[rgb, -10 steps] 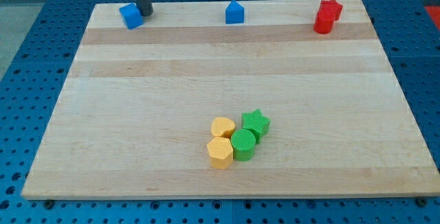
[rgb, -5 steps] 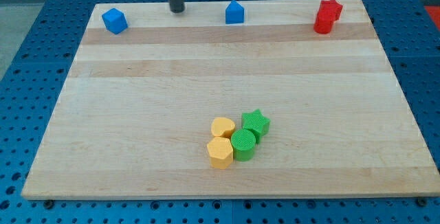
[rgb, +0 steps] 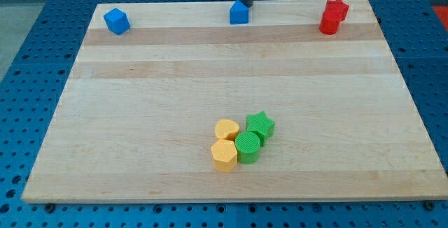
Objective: Slide the blue triangle to the right side of the blue cube
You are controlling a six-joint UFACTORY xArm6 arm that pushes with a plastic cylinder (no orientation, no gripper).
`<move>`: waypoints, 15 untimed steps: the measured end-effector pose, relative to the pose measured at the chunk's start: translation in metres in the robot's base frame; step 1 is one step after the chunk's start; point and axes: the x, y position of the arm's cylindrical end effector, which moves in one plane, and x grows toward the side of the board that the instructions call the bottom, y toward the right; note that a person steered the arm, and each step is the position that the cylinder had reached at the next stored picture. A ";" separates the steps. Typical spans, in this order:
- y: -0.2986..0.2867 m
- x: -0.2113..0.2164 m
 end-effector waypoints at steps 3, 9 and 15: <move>-0.002 0.056; -0.062 0.055; -0.153 0.123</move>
